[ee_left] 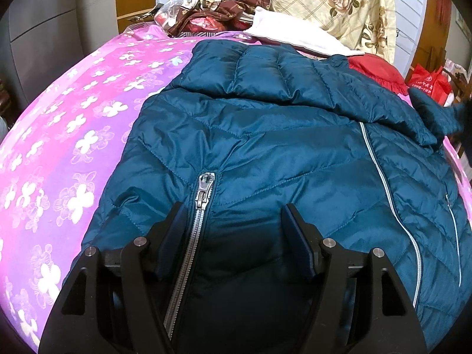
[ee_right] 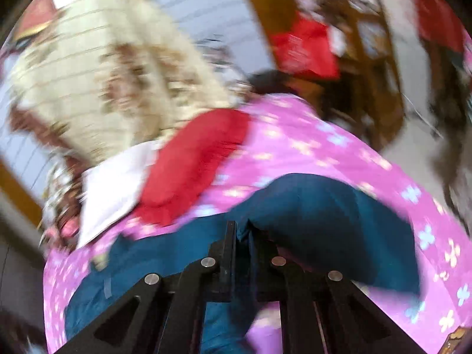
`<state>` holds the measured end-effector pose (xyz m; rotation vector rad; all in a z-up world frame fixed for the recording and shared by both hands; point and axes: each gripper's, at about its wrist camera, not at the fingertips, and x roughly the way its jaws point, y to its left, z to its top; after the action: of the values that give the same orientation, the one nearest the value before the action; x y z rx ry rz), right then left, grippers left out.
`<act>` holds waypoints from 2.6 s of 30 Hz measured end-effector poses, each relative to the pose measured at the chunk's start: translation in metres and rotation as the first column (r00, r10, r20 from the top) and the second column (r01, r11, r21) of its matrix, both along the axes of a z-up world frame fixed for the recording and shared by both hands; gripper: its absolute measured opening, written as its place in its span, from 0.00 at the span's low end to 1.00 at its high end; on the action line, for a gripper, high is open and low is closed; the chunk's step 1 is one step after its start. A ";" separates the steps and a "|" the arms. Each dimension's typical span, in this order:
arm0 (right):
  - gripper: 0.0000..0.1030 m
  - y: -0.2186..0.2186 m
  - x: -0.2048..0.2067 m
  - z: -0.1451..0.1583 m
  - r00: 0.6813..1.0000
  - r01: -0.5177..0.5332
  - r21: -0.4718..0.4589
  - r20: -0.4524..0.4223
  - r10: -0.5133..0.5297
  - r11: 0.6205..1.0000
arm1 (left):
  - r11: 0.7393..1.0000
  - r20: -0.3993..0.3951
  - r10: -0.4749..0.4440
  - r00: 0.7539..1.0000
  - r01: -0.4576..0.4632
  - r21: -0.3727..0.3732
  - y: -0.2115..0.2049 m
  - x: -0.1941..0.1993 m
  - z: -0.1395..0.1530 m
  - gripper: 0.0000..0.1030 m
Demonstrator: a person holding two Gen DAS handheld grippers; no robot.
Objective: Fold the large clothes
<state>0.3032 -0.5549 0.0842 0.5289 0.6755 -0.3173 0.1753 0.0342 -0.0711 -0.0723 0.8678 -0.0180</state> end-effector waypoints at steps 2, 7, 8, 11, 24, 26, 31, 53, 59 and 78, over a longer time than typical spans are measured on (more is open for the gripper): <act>0.07 0.042 0.009 0.020 0.994 -0.102 -0.041 0.026 0.103 0.994 | 1.000 0.001 -0.001 1.000 0.001 0.002 0.000 -0.001 0.001 0.65; 0.07 0.170 0.030 0.031 0.924 -0.377 -0.119 0.019 0.382 0.918 | 0.999 0.003 -0.013 1.000 0.013 -0.046 0.007 -0.007 0.010 0.65; 0.07 0.203 0.033 0.025 0.896 -0.439 -0.130 0.002 0.443 0.889 | 0.998 0.009 -0.013 1.000 0.014 -0.059 0.010 -0.008 0.014 0.65; 0.07 0.276 0.043 -0.010 0.823 -0.568 -0.121 -0.086 0.562 0.814 | 0.995 0.065 0.009 0.998 -0.002 -0.095 0.024 -0.014 0.033 0.65; 0.36 0.321 0.006 -0.124 0.765 -0.607 0.034 -0.246 0.596 0.794 | 0.988 0.088 0.109 0.990 -0.099 -0.116 0.071 -0.014 0.048 0.65; 0.36 0.308 -0.015 -0.106 0.769 -0.615 0.010 -0.213 0.603 0.788 | 0.989 0.102 0.111 0.989 -0.100 -0.109 0.071 -0.016 0.050 0.65; 0.36 0.246 -0.054 -0.048 0.848 -0.529 0.004 -0.042 0.529 0.848 | 0.991 0.141 0.110 0.984 -0.098 -0.087 0.068 -0.021 0.055 0.65; 0.36 0.305 0.056 -0.083 0.805 -0.553 0.324 -0.028 0.593 0.767 | 0.988 0.083 0.122 0.989 -0.113 -0.106 0.070 -0.010 0.042 0.65; 0.36 0.368 0.042 -0.084 0.748 -0.634 0.188 -0.098 0.657 0.750 | 0.983 0.079 0.143 0.987 -0.132 -0.124 0.081 -0.012 0.043 0.65; 0.46 0.413 0.057 -0.109 0.755 -0.623 0.003 -0.257 0.603 0.782 | 0.976 0.029 0.186 0.982 -0.181 -0.117 0.094 -0.007 0.033 0.65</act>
<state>0.3604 -0.1423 -0.0250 0.1601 1.0340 0.2219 0.1683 0.1280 -0.0381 -0.2580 0.8175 0.1042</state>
